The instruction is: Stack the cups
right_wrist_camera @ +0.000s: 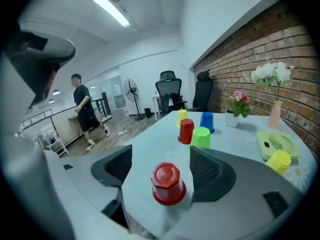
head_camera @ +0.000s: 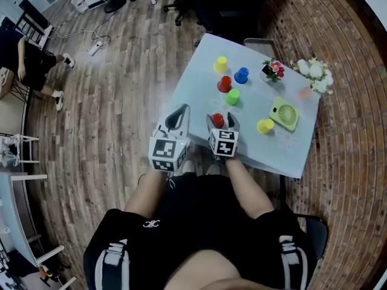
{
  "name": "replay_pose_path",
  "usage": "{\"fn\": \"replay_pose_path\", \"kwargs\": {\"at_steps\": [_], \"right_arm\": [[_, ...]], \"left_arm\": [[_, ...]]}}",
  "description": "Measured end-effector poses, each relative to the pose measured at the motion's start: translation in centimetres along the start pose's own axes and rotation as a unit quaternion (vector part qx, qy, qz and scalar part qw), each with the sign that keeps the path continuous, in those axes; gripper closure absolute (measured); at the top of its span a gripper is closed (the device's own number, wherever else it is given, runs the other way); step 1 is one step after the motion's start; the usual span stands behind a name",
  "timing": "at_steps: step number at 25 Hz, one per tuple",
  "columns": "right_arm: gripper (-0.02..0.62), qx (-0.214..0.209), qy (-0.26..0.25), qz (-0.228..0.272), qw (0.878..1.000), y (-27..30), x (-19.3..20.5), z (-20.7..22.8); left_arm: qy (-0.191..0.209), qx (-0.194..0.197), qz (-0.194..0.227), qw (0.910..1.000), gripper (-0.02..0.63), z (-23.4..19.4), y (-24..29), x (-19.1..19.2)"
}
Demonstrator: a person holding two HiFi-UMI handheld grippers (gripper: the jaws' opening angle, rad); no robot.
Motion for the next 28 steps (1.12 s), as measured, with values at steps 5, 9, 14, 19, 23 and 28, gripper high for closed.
{"fn": "replay_pose_path", "kwargs": {"at_steps": [5,9,14,19,23,28], "right_arm": [[0.255,0.007,0.021,0.086,0.996,-3.2,-5.0,0.6],[0.255,0.028,0.023,0.171,0.985,-6.7,-8.6,1.7],[0.259,0.055,0.017,0.262,0.964,-11.5,-11.9,3.2],[0.335,0.119,0.018,0.34,0.933,-16.3,-13.3,5.5],[0.465,0.173,0.002,0.38,0.909,-19.7,-13.1,6.8],[0.581,0.228,0.006,0.393,0.891,-22.5,-12.2,8.3]], "left_arm": [[0.008,0.025,0.016,0.9995,0.604,1.0,1.4,-1.2],[0.015,0.049,0.028,0.9983,0.604,2.3,2.7,-2.0],[0.016,0.078,0.053,0.9954,0.604,4.2,4.1,-3.6],[0.017,0.117,0.076,0.99,0.604,6.3,5.9,-5.0],[0.021,0.151,0.088,0.9843,0.604,8.3,6.7,-5.9],[0.029,0.196,0.098,0.9753,0.604,10.8,7.7,-7.0]]}}
Point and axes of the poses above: the fingertips, and each gripper's own axes: y forward along the fingers, z to its right, x out of its underside, the point moved 9 cm from there along -y, backward along the fingers, and after that the axes turned 11 degrees about y, right-handed, at the moved point
